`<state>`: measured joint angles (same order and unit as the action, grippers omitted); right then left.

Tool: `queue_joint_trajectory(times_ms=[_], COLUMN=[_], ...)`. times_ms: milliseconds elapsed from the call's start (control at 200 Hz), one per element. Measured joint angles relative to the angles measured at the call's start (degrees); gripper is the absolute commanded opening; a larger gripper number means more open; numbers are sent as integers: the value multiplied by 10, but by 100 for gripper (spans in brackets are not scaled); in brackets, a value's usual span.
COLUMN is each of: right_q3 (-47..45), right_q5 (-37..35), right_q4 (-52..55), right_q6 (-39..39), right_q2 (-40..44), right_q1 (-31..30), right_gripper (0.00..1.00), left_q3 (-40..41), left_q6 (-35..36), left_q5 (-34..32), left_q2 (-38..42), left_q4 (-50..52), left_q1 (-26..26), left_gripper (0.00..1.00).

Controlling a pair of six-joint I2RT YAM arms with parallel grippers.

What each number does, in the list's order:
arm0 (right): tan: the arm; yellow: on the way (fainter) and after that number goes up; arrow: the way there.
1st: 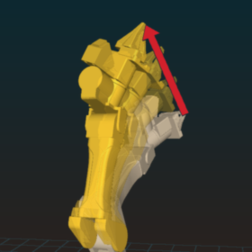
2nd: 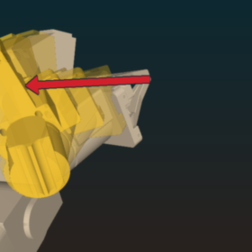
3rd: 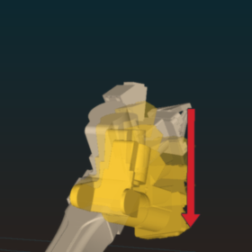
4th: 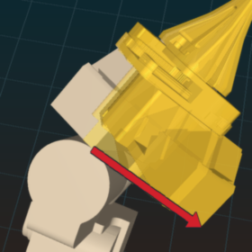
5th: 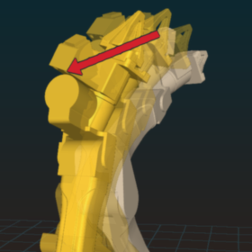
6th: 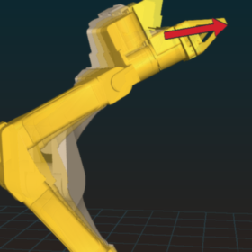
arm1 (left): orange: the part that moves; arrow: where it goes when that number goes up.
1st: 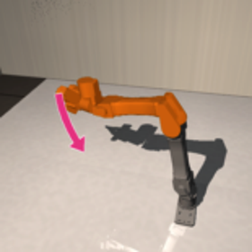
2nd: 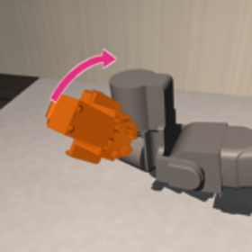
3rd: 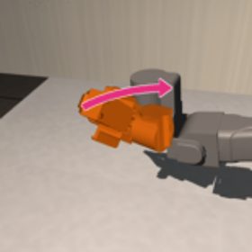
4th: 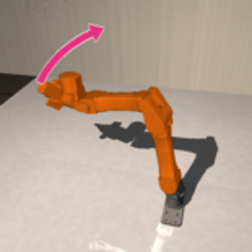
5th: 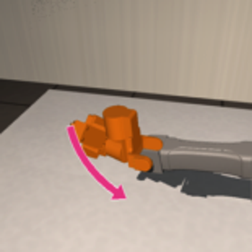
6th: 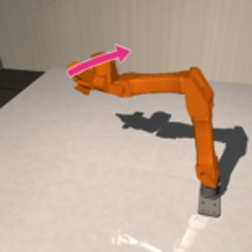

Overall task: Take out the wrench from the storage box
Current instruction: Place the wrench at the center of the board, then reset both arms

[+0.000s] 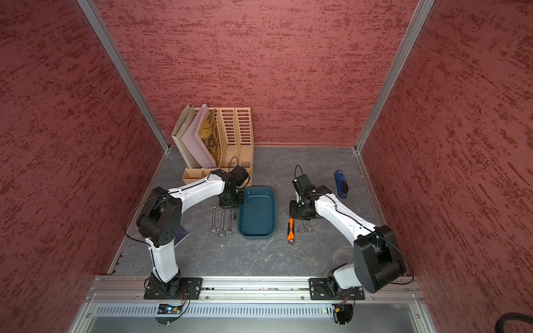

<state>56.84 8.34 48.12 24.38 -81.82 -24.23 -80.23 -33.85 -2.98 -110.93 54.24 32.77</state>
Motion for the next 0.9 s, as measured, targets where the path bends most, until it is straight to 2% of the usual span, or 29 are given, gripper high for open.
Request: queue_joint_trajectory(times_ms=[240, 270, 346, 376, 516, 581, 761, 816, 902], right_q3=[0, 0, 0, 1, 17, 26, 39, 39, 36], right_q5=[0, 0, 0, -1, -12, -21, -80, -108, -150], right_q4=[1, 1, 2, 4, 15, 15, 3, -12, -57], right_q6=[0, 0, 0, 0, -5, -9, -20, -27, -46], right_q2=[0, 0, 0, 0, 1, 3, 24, 31, 38], right_q1=[0, 0, 0, 0, 0, 0, 0, 0, 3], right_gripper=[34, 34, 35, 35, 37, 40, 59, 62, 65], left_q3=[9, 9, 9, 9, 12, 13, 35, 61, 118], left_q6=[-3, -2, -5, -4, -2, -2, 19, 30, 56], left_q5=[6, 6, 5, 4, -6, -15, -61, -74, -90], left_q2=[-28, -28, -27, -27, -9, 16, 136, 186, 272], left_q4=[-21, -22, -23, -22, -14, -10, -36, -65, -126], left_q1=[0, 0, 0, 0, -1, -3, -26, -40, -69], left_gripper=[14, 18, 38, 43, 45, 44, 45, 50, 66])
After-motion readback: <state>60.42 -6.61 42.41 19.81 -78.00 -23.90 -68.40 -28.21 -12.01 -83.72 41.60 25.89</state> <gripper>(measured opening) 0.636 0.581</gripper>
